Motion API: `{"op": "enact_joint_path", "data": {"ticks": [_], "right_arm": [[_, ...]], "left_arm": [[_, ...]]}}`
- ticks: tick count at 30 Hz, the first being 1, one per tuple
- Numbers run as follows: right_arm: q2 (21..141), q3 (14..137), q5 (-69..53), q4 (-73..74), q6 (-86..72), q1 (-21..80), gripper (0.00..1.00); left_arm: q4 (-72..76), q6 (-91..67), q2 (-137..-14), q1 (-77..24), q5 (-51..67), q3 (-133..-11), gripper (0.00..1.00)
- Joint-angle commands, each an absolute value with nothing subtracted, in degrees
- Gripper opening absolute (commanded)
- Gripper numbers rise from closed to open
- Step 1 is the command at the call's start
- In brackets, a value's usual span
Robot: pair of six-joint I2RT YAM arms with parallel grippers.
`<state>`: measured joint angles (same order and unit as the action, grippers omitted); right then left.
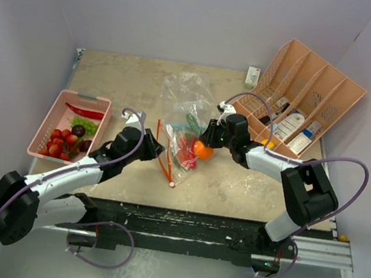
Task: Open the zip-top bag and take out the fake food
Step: Pick up the fake fruit from the zipper food storage bag.
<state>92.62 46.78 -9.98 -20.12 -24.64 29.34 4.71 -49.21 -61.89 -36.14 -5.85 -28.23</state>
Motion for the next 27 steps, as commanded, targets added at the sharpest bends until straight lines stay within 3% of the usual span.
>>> {"op": "enact_joint_path", "data": {"ticks": [1, 9, 27], "right_arm": [[92.0, 46.2, -9.1, -20.8, -25.3, 29.7, 0.28], [89.6, 45.1, -8.2, -20.1, -24.7, 29.7, 0.27], [90.4, 43.0, -10.0, -22.0, -25.9, 29.8, 0.25]], "left_arm": [[6.3, -48.6, -64.3, -36.4, -5.3, -28.6, 0.28], [10.7, -50.5, -73.0, -36.5, -6.8, -30.8, 0.19], [16.2, -49.7, -84.9, -37.3, -0.8, -37.0, 0.21]]}}
